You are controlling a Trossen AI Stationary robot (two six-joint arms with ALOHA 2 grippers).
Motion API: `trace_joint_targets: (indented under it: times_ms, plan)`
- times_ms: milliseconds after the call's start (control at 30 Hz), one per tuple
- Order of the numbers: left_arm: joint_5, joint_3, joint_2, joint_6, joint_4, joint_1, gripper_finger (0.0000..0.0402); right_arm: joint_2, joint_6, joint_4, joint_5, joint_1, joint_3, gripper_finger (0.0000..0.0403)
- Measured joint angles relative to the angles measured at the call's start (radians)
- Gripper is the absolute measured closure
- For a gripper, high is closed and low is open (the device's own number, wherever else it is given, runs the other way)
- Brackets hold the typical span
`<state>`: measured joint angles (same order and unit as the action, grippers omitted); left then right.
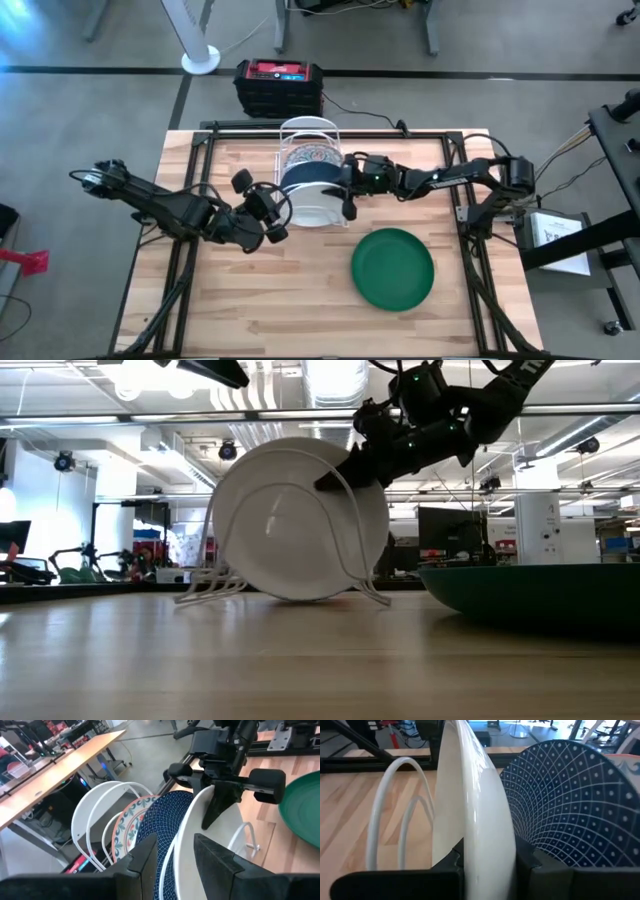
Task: Sort dishes
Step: Put the white plate into the dish rack
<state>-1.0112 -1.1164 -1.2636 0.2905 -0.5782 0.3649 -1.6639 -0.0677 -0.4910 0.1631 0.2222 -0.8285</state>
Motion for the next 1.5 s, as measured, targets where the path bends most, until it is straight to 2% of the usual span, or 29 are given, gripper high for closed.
trace_joint_targets:
  times_ms: [267,433,867,1100,1333,1500]
  plan:
    - [0.000,0.003,0.000,0.010,0.001,0.002,0.0285,0.000,0.007,0.076,-0.005,0.000,-0.007,0.0287]
    - [0.000,0.003,0.000,0.009,-0.002,0.002,0.0285,0.017,0.017,0.127,-0.008,0.000,-0.017,0.0267]
    - [0.000,0.003,0.000,0.012,-0.001,0.002,0.0285,0.114,0.068,0.259,-0.009,0.000,-0.018,0.0255]
    - [0.000,0.003,0.000,0.017,-0.002,0.002,0.0285,0.191,0.076,0.422,-0.016,0.004,-0.018,0.0242]
    - [-0.001,0.003,0.000,0.018,0.002,0.002,0.0285,0.324,0.079,0.692,-0.090,0.005,-0.018,0.0240]
    - [-0.001,0.003,0.000,0.018,0.004,0.001,0.0285,0.418,0.087,0.784,-0.100,0.006,-0.018,0.0242]
